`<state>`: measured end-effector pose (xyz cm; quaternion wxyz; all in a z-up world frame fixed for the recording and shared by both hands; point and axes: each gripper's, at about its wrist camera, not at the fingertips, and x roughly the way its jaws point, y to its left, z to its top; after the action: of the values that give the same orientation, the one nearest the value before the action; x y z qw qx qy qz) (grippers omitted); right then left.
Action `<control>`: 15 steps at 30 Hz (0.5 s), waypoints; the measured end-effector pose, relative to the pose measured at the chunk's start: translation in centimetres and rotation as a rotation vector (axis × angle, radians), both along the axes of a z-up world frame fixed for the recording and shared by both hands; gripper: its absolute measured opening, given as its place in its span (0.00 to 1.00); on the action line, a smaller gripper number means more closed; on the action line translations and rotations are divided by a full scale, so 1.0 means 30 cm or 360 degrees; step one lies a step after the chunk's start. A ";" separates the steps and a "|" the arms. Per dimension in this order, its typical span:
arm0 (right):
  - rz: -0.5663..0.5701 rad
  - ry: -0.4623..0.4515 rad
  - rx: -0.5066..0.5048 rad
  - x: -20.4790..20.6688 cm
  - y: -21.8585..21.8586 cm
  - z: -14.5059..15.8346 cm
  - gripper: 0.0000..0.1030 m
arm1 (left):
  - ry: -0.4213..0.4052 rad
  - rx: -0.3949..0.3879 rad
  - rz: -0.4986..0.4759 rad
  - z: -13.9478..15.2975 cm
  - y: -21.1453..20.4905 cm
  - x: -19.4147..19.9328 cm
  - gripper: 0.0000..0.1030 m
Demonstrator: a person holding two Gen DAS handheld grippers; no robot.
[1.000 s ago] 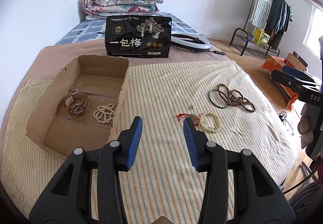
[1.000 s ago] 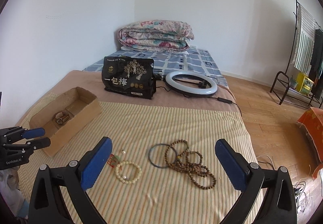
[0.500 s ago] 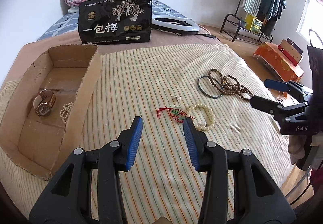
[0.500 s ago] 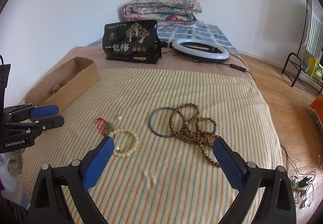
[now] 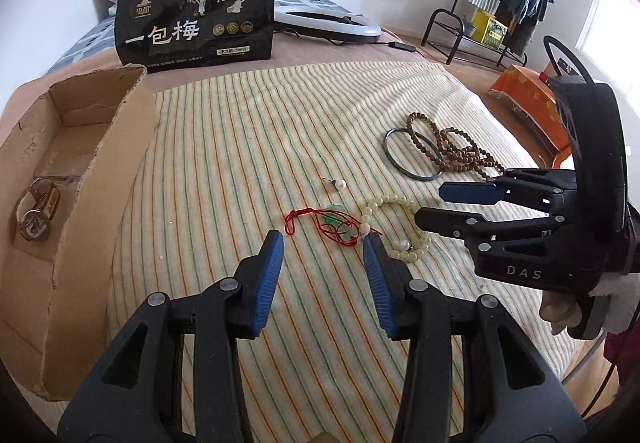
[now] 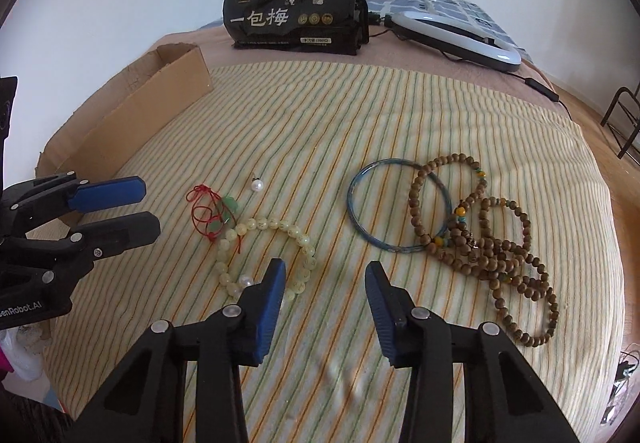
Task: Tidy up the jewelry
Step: 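Close the left tool on the red-string jade pendant while the right grasps the bead bracelet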
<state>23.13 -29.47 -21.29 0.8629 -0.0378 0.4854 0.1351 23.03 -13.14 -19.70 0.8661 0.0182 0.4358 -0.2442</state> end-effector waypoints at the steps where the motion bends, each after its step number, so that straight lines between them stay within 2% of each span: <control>1: -0.0002 0.0008 -0.0002 0.005 0.002 -0.005 0.39 | 0.0006 -0.0004 -0.0009 -0.007 -0.006 0.004 0.40; 3: 0.0001 0.0015 -0.0015 0.010 0.009 -0.014 0.39 | 0.0012 0.0003 -0.0021 -0.018 -0.018 0.012 0.32; 6: 0.0023 0.0010 -0.0075 0.012 0.027 -0.021 0.37 | 0.0025 0.0006 -0.0027 -0.034 -0.029 0.023 0.31; 9: 0.0031 0.0003 -0.0120 0.011 0.029 -0.023 0.31 | 0.0040 0.0000 -0.0032 -0.046 -0.038 0.031 0.28; 15: 0.0015 0.0002 -0.0129 0.014 0.007 -0.024 0.21 | 0.0061 0.0010 -0.0044 -0.061 -0.064 0.044 0.28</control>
<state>23.56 -29.27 -22.00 0.8598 -0.0750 0.4908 0.1195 24.36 -15.06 -21.52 0.8542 0.0221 0.4527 -0.2550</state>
